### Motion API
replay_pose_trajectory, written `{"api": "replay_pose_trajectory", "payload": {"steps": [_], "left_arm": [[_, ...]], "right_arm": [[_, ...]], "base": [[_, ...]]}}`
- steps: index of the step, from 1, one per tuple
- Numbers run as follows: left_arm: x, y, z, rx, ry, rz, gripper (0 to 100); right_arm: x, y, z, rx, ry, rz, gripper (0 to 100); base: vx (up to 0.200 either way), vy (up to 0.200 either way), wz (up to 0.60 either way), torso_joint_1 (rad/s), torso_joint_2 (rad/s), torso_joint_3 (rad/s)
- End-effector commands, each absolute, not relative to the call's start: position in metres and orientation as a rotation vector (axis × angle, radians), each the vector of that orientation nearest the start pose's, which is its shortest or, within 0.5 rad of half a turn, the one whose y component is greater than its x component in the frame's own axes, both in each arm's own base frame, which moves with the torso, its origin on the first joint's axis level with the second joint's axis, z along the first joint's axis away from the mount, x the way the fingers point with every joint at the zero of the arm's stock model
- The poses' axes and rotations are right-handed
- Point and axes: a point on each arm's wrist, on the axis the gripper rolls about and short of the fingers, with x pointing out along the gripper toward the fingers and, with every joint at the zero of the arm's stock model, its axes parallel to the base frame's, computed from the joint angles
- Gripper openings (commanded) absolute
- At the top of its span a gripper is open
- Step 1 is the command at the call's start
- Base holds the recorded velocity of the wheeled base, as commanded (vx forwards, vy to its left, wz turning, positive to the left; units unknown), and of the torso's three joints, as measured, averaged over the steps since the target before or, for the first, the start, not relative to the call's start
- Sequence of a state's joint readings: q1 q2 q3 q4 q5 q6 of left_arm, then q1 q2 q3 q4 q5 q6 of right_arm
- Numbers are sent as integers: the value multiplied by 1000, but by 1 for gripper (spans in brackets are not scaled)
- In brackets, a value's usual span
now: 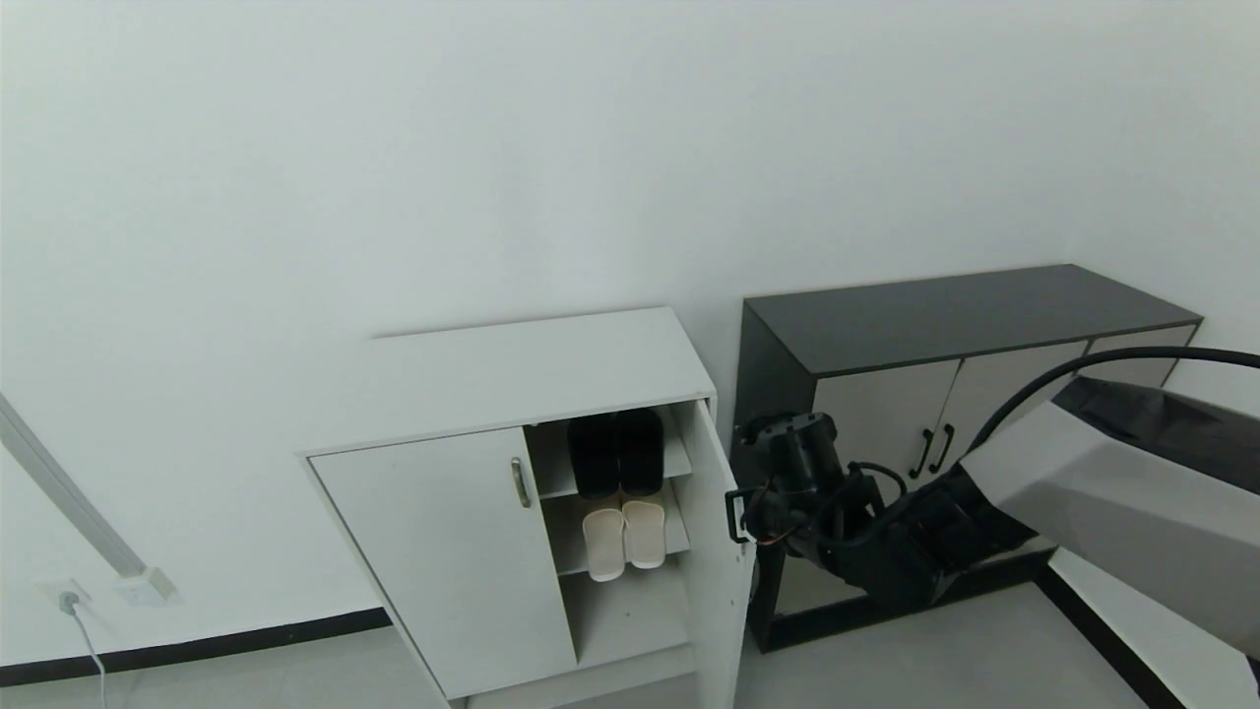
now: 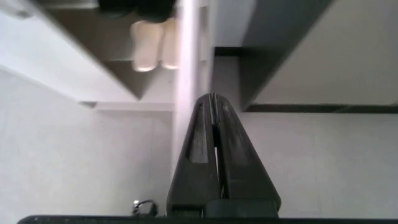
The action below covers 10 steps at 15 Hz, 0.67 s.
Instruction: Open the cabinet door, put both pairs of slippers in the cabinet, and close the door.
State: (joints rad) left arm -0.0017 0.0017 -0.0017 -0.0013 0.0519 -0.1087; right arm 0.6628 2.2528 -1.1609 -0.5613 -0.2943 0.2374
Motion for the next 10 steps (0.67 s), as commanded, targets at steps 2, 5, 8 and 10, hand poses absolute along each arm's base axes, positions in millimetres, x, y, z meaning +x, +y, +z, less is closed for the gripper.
{"api": "replay_pose_trajectory", "payload": {"steps": [2,5,8,10], "left_arm": [[-23,1,76,-109,-3,51,0],[-23,1,76,-109,-3,52,0],[-23,1,76,-109,-3,51,0],[-23,1,76,-109,-3,52,0]], "right_arm": [[317,275,74,-11,490,368,0],[303,268,110,18,429,392,0],[292,257,129,8,397,401,0],[291,256,129,0,394,405,0]], "base": [[0,0,0,0,0,0],[0,0,0,0,0,0],[0,0,0,0,0,0],[0,0,0,0,0,0]]}}
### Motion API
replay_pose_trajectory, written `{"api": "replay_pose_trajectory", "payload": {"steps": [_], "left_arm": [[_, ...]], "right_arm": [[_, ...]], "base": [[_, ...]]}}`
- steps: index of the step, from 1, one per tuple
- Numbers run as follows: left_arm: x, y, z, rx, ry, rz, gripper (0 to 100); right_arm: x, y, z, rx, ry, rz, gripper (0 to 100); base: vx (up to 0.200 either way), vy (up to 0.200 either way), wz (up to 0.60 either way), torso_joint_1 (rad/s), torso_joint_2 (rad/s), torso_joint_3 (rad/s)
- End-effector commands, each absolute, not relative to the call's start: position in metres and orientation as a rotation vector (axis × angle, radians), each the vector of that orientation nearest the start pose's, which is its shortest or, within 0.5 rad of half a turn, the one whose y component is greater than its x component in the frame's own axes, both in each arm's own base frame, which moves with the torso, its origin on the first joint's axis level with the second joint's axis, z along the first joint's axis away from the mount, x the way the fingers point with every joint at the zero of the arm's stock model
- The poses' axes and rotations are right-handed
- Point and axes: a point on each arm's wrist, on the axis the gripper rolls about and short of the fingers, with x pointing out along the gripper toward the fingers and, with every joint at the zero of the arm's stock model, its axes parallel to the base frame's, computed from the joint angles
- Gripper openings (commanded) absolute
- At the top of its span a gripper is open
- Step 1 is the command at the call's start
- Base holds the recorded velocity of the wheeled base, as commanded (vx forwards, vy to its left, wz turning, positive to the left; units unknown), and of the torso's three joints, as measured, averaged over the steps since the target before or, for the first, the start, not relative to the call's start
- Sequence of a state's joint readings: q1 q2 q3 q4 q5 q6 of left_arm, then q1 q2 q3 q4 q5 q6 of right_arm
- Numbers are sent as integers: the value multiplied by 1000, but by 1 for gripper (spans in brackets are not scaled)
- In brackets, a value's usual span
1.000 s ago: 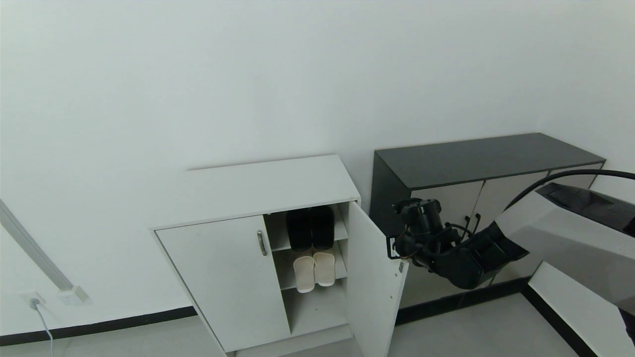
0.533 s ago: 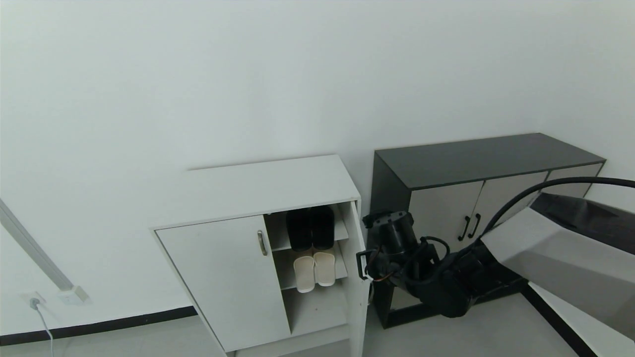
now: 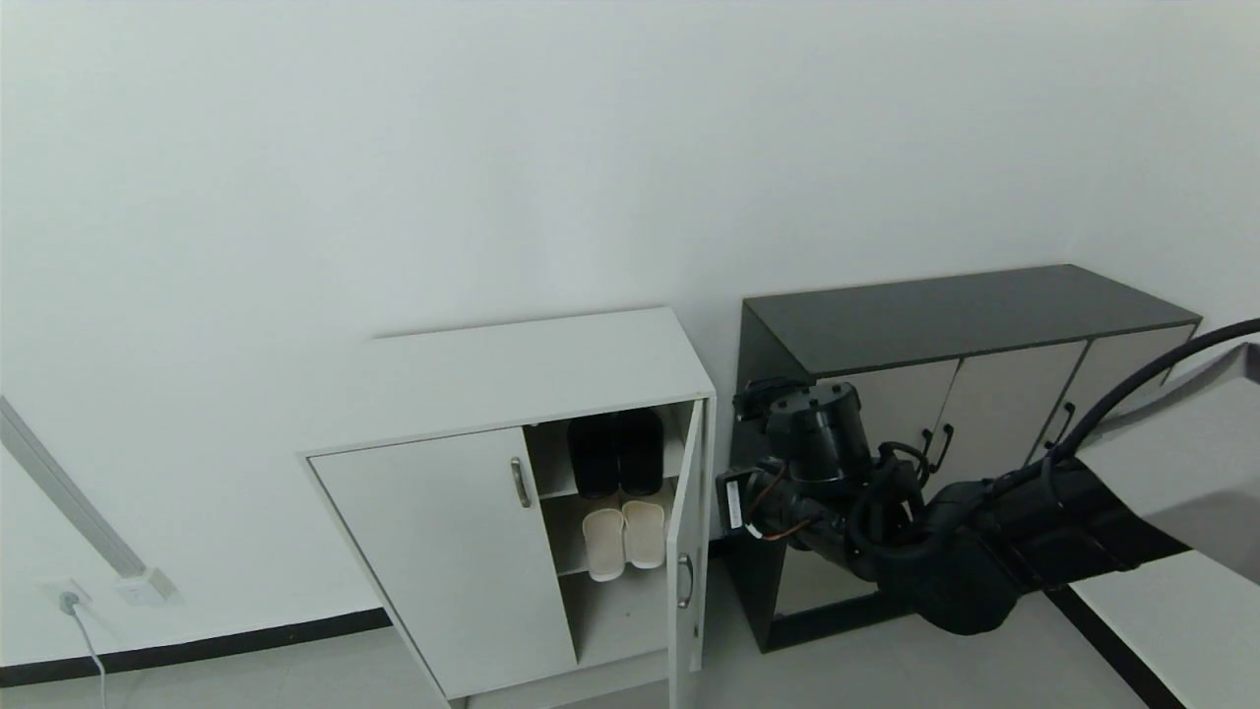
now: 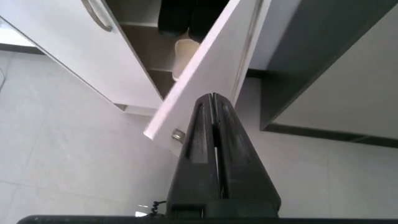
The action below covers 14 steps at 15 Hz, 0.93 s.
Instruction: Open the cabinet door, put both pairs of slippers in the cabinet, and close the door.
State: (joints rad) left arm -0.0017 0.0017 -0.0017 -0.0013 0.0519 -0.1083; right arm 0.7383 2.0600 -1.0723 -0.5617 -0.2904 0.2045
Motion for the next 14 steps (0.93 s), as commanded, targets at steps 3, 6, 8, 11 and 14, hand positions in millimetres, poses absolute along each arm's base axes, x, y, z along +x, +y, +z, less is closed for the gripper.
{"api": "replay_pose_trajectory", "payload": {"steps": [3,6,8,11,14], "left_arm": [[-23,1,76,-109,-3,51,0],[-23,1,76,-109,-3,51,0],[-23,1,76,-109,-3,51,0],[-23,1,76,-110,-3,52,0],[-23,1,76,-109,-3,51,0]], "right_arm": [[290,258,129,-1,394,409,0],[290,258,129,1,395,410,0],[290,256,127,-1,399,407,0],[291,252,125,-16,402,397,0],[289,240,124,-54,411,377,0]], "base": [[0,0,400,3,3,5],[0,0,600,3,7,2],[0,0,600,2,0,2],[0,0,0,0,0,0],[0,0,0,0,0,0]]}}
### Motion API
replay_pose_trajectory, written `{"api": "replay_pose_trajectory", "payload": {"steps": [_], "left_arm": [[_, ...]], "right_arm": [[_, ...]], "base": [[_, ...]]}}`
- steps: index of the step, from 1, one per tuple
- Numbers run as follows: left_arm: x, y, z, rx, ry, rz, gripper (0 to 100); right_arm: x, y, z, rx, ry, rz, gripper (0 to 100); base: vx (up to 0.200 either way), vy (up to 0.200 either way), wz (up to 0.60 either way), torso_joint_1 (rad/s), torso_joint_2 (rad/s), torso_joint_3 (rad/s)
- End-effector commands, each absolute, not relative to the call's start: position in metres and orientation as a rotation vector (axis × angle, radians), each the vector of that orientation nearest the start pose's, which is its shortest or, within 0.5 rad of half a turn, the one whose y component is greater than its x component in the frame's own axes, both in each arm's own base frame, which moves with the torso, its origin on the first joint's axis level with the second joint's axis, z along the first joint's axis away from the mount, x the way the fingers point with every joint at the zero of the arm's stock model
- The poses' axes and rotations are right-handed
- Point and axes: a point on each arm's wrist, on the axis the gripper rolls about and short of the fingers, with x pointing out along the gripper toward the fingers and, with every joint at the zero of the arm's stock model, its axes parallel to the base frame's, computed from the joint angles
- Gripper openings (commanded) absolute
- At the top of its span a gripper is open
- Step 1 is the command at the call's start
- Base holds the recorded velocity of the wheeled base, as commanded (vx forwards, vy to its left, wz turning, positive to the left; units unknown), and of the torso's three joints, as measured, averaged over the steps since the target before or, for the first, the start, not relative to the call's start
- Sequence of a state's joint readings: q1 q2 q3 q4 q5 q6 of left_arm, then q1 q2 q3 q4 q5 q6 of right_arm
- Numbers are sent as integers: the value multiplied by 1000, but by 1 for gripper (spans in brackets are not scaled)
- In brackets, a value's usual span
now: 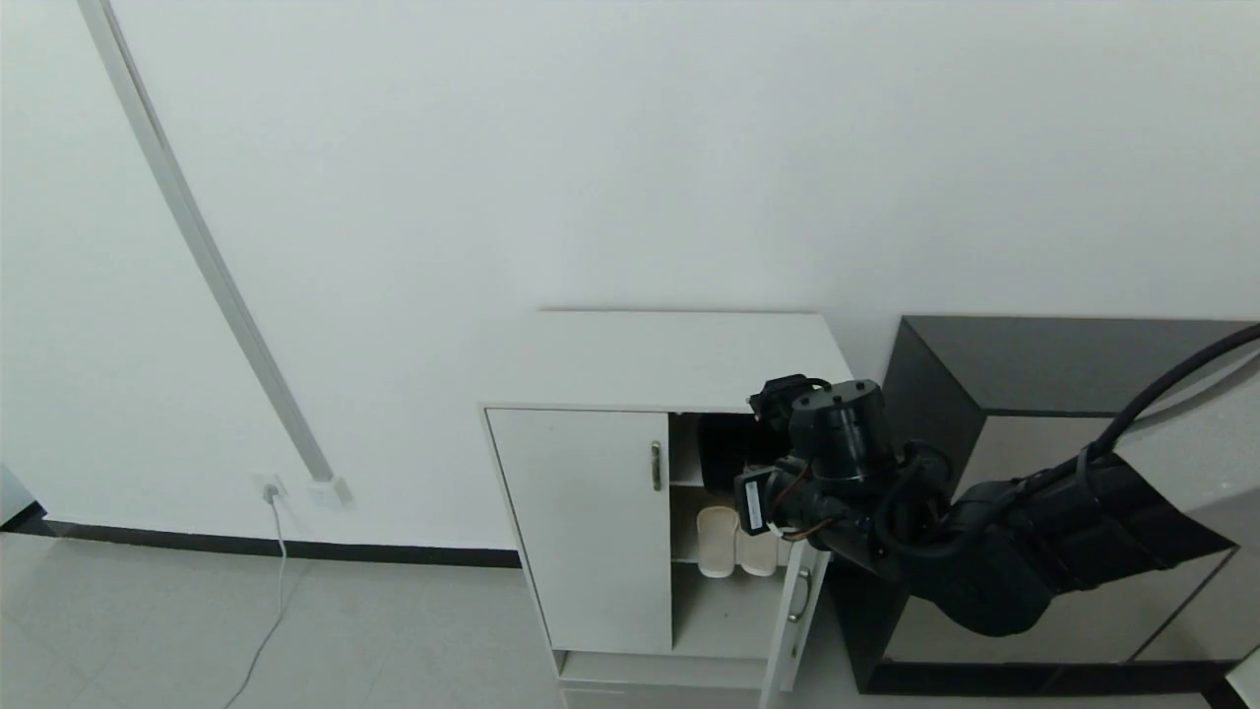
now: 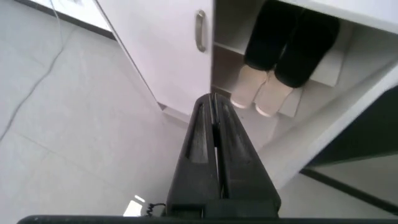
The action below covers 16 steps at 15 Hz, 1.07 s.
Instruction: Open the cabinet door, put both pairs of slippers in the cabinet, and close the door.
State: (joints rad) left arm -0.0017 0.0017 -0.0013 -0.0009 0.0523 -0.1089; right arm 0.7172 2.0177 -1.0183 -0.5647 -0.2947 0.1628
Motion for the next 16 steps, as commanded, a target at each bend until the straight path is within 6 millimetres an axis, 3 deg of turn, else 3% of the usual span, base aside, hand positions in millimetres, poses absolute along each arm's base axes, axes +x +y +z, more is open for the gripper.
{"api": "replay_pose_trajectory", "payload": {"steps": [1,3,6,9,12,16], "left_arm": [[-23,1,76,-109,-3,51,0],[-23,1,76,-109,-3,51,0],[-23,1,76,-110,-3,52,0],[-23,1,76,-110,-3,52,0],[-23,1,76,-110,-3,54,0],[-23,1,76,-110,-3,54,0]], "right_arm": [[285,234,125,-65,416,371,0],[277,221,127,-70,428,357,0],[260,199,124,-84,463,334,0],[239,181,106,-141,542,327,0],[227,173,87,-168,618,331,0],[230,176,66,-172,621,329,0]], "base": [[0,0,0,0,0,0],[0,0,0,0,0,0],[200,0,0,-6,1,2],[0,0,0,0,0,0],[0,0,0,0,0,0],[0,0,0,0,0,0]]}}
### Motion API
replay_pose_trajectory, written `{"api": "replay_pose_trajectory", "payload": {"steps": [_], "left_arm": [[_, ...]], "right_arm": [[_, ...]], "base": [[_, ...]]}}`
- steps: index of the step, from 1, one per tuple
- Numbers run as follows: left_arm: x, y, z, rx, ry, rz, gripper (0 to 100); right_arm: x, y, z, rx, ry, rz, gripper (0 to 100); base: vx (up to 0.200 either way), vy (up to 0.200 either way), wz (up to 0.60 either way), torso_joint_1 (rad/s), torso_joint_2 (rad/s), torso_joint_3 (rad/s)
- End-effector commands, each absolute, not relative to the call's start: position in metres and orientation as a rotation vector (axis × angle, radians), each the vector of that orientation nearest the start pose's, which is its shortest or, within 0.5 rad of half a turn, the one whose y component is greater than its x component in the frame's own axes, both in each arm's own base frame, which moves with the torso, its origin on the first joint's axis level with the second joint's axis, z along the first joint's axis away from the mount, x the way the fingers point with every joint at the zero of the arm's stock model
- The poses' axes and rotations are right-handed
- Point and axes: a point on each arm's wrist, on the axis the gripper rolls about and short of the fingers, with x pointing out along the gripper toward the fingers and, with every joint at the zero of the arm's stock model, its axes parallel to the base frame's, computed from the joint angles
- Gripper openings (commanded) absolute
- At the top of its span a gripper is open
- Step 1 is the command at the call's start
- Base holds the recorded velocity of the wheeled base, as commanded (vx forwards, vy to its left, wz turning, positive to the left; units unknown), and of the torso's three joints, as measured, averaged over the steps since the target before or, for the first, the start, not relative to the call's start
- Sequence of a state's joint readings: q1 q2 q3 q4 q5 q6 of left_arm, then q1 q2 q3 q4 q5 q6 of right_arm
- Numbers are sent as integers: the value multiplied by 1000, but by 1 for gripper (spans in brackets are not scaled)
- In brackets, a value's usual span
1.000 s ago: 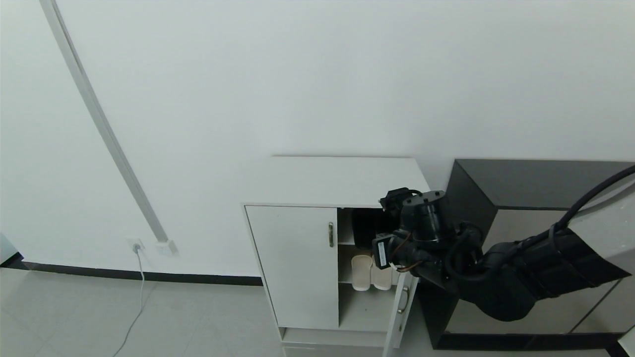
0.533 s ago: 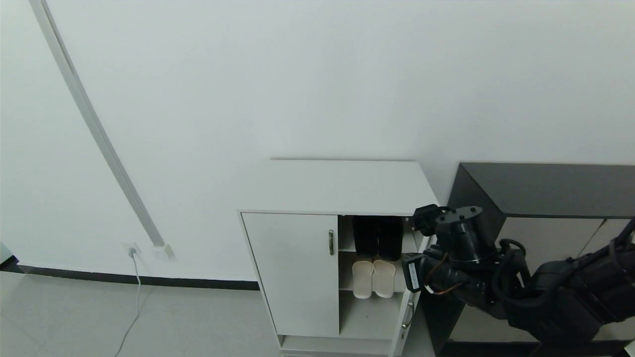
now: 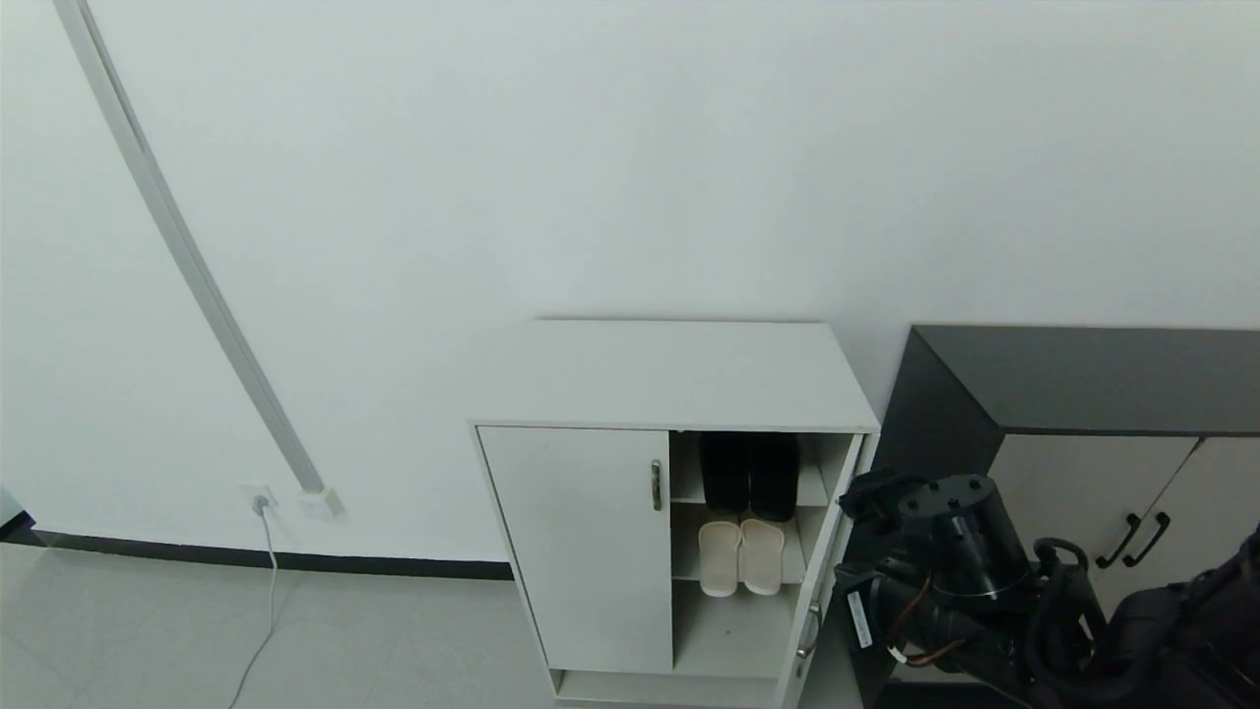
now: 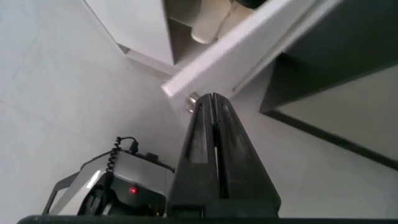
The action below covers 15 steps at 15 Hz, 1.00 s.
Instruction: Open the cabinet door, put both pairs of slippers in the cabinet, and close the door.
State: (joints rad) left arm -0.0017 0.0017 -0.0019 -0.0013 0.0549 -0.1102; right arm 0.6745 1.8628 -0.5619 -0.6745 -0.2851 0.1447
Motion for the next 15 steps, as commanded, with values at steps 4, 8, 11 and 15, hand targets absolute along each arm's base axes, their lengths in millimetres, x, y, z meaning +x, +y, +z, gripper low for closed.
{"api": "replay_pose_trajectory", "payload": {"steps": [4,8,11,15], "left_arm": [[-23,1,76,-110,-3,54,0],[-23,1,76,-110,-4,54,0],[-23,1,76,-110,-3,55,0],[-23,1,76,-110,-3,55,0]], "right_arm": [[248,189,42,-170,606,327,0],[264,198,35,-166,599,322,0],[277,206,34,-149,576,318,0],[297,217,35,-125,534,314,0]], "base": [[0,0,0,0,0,0],[0,0,0,0,0,0],[0,0,0,0,0,0],[0,0,0,0,0,0]]}}
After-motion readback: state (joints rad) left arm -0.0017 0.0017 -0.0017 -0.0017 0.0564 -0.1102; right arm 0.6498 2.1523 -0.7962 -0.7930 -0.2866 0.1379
